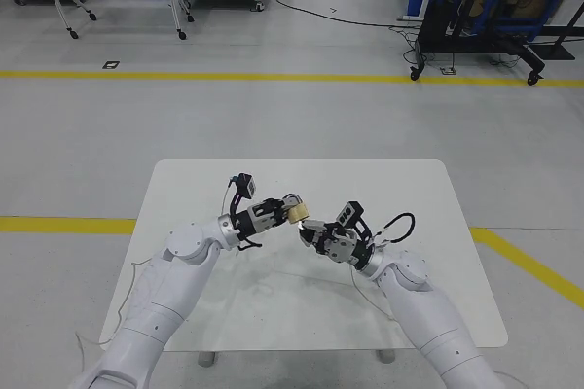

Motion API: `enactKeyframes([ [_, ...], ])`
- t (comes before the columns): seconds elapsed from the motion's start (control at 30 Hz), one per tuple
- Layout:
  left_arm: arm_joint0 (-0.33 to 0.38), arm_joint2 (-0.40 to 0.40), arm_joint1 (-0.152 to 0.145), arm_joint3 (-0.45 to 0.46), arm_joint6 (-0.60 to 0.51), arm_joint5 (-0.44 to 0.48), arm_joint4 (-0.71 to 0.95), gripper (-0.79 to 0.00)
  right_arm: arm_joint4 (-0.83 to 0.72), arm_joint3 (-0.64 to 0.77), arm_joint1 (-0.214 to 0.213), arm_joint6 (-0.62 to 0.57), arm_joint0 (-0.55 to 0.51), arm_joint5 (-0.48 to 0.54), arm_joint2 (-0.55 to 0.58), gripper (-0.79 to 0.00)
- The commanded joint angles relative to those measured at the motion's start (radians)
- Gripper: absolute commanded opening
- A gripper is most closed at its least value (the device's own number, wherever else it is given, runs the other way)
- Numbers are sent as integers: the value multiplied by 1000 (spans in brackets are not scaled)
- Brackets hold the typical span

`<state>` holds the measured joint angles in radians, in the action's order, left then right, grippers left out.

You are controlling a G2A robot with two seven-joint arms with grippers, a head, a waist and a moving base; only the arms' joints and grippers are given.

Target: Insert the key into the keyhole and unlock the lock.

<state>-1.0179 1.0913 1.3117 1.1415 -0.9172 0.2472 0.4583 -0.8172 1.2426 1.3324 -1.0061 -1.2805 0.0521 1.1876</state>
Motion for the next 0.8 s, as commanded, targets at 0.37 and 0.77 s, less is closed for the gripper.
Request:
enactKeyframes([
  [0.37, -4, -11, -1, 15, -33, 110, -30, -785, -113, -38, -3, -100, 13, -68, 15, -785],
  [0.77, -11, -2, -4, 19, 19, 100, -40, -785, 34, 51, -20, -18, -27, 19, 36, -428],
])
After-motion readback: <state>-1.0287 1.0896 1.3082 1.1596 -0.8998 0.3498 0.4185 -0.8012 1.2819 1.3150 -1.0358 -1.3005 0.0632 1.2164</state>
